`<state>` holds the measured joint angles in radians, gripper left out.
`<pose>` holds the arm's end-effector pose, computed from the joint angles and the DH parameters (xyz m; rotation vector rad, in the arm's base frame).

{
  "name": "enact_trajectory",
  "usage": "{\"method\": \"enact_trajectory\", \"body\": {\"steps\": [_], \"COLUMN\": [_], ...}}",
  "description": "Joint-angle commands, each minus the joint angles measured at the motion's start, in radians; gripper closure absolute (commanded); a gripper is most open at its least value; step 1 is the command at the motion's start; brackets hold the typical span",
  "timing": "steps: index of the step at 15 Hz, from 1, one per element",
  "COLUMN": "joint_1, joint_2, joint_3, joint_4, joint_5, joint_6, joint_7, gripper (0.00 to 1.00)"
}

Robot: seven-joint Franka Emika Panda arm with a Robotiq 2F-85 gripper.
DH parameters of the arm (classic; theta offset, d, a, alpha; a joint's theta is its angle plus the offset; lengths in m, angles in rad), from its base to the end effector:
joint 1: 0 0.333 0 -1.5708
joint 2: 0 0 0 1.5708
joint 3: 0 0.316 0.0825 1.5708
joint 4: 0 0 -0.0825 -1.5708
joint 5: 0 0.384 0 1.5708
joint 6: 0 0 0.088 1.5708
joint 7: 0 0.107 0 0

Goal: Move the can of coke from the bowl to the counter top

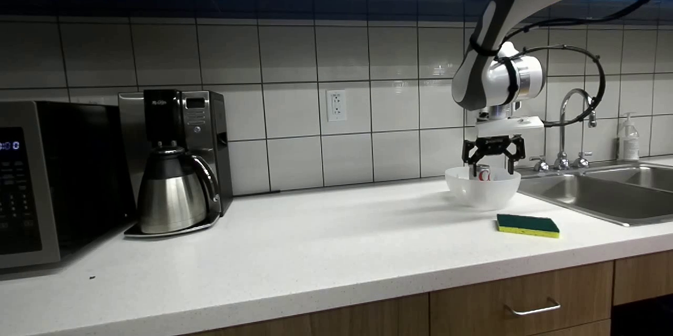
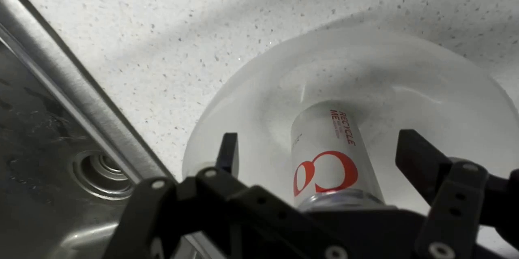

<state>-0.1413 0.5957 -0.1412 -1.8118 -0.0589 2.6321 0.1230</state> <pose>0.6502 -0.1782 0.2370 2.9562 -0.4834 0.3298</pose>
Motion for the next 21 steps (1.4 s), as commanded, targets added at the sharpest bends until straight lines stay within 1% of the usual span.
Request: {"method": "enact_trajectory", "body": {"steps": [1,7,16,17,18,19,21], "joint_1": [-0.028,-0.024,-0.051,-0.054,-0.057,-0.06,-0.062], "joint_2": [0.085,0.18,0.241,0.244,0.249,0.252,0.258], "joint_3": [0.037,0.056,0.054,0.055,0.057,0.059,0.058], "joint_4": [0.124,0.246,0.351,0.357,0.364,0.37,0.383], "joint_5": [0.046,0.061,0.06,0.06,0.061,0.062,0.063], "joint_6": [-0.024,-0.031,-0.052,-0.055,-0.058,-0.065,-0.077], "joint_7": [-0.069,-0.082,-0.104,-0.109,-0.113,-0.116,-0.115], "gripper": [0.0,0.0,0.0,0.25,0.26,0.32,0.49]}}
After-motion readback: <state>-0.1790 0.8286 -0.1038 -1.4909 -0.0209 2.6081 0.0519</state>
